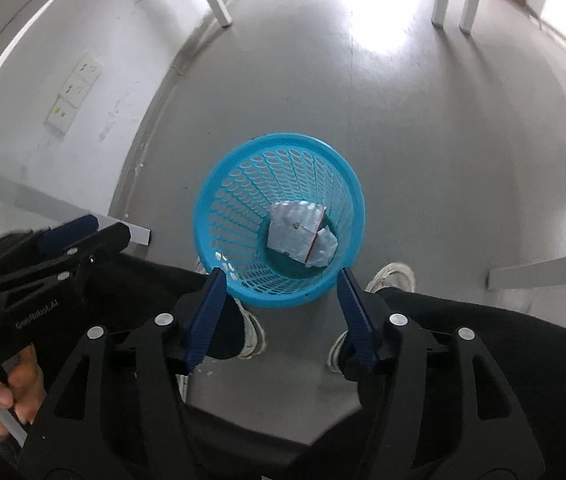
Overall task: Collect trash
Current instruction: 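Raise both tools back up toward the trash pile on the table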
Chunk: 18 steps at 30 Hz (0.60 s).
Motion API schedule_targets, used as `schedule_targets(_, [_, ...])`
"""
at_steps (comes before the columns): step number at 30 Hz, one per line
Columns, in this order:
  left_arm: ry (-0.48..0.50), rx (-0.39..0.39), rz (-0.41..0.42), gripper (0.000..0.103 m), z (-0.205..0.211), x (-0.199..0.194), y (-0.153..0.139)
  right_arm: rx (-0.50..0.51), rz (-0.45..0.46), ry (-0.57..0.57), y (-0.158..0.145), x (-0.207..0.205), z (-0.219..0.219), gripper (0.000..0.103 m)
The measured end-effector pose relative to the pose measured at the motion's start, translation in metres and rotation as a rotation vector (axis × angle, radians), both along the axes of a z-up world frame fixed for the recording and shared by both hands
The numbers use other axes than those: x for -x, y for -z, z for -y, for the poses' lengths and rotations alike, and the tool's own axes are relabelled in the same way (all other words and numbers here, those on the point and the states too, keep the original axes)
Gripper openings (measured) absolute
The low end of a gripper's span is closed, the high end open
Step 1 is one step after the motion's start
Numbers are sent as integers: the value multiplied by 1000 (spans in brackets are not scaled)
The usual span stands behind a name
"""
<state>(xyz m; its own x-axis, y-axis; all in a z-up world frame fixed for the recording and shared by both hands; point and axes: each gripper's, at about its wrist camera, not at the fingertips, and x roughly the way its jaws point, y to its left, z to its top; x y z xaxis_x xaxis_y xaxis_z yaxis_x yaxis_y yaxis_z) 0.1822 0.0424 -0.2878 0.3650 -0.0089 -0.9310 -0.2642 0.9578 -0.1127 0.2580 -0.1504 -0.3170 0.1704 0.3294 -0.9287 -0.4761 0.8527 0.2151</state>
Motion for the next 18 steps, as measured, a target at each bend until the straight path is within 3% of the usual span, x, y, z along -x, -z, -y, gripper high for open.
schedule_targets(14, [68,-182,266,94,38,94,-113,-102,203,-58,-88,72,41,70])
schedule_targets(18, [78,-241,338,97,44,119,-147,-128,272,-47,-112,92,57,80])
